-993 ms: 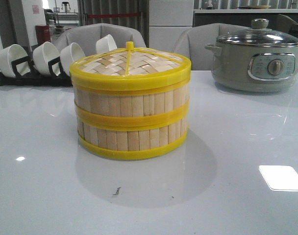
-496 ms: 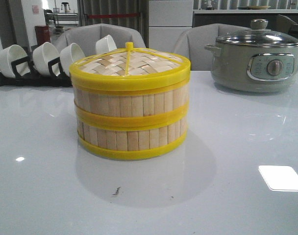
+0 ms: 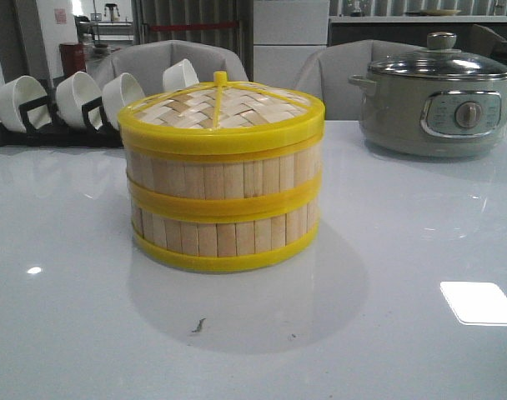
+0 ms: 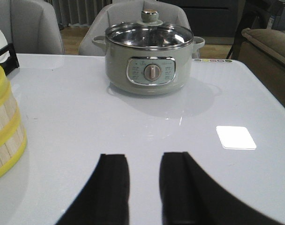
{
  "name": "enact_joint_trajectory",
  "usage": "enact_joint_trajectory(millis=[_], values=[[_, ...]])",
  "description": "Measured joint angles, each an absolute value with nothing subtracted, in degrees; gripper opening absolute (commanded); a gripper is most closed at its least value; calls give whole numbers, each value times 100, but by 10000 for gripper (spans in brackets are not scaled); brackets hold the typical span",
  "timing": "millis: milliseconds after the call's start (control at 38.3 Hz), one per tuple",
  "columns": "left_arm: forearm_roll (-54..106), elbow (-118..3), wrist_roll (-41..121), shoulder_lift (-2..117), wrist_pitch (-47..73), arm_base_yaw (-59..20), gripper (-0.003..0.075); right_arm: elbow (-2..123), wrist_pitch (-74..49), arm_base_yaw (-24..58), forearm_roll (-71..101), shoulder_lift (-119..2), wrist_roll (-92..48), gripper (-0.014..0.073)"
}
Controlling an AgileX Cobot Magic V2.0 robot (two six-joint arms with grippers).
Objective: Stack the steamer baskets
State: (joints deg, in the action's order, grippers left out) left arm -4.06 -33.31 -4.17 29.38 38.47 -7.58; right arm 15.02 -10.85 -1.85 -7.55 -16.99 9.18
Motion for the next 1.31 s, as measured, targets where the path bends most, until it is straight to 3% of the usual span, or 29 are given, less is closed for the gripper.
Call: enact_joint_trajectory(millis=[26,78,549,1306], values=[[-406,-3331,-417,2938,3847,-758,87,1489,-1055,-185,-755,-1699,918,31],[-406,-3331,-417,2938,3847,-758,87,1489,-997,-185,-755,-1699,918,71],[-406,-3331,-427,2938,3847,-758,87,1489,-335,-185,-755,-1685,918,50],[-406,-3331,-427,2938,3847,-758,87,1489,-285,-185,-755,-1685,918,50]])
